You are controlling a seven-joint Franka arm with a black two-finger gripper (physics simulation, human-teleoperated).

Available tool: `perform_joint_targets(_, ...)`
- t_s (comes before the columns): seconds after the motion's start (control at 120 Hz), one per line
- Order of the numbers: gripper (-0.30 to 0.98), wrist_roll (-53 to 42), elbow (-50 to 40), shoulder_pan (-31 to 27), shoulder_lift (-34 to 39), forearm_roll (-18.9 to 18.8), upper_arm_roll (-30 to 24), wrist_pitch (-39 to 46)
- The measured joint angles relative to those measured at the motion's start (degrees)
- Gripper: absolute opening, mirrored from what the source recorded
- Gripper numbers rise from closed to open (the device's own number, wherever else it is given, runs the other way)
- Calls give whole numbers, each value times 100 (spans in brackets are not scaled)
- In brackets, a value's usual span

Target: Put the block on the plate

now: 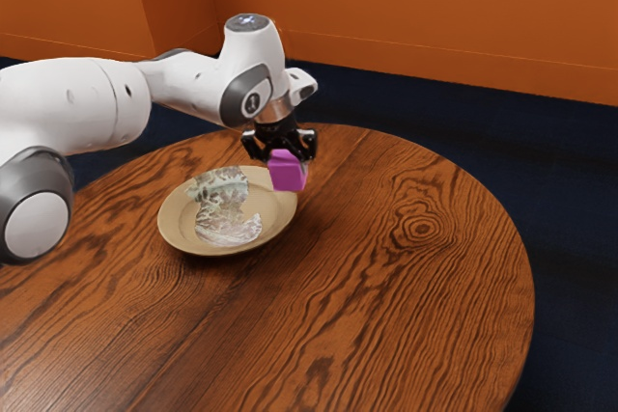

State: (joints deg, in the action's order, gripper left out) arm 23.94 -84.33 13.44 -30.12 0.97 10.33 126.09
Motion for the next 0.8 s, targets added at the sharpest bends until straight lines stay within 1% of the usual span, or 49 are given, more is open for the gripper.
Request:
perform_joint_targets(0.108,35,15,-662,-239,482,-43,71,-93)
perform_joint_targets(0.183,34,22,-1012,-454,678,-54,77,-129)
perform_joint_targets(0.25,34,20,-1141,-683,732,-51,74,-148)
perform_joint_targets(0.342,34,0,-1108,-945,583,-60,50,-146)
perform_joint_targets(0.425,34,-50,-791,-1052,203,-47,37,-141)
perform_joint_targets(0.483,33,-87,-697,-1080,76,-32,35,-135)
perform_joint_targets(0.667,51,-208,-667,-1088,130,132,35,-126)
perform_joint_targets(0.8,59,-280,-713,-1088,282,182,36,-130)
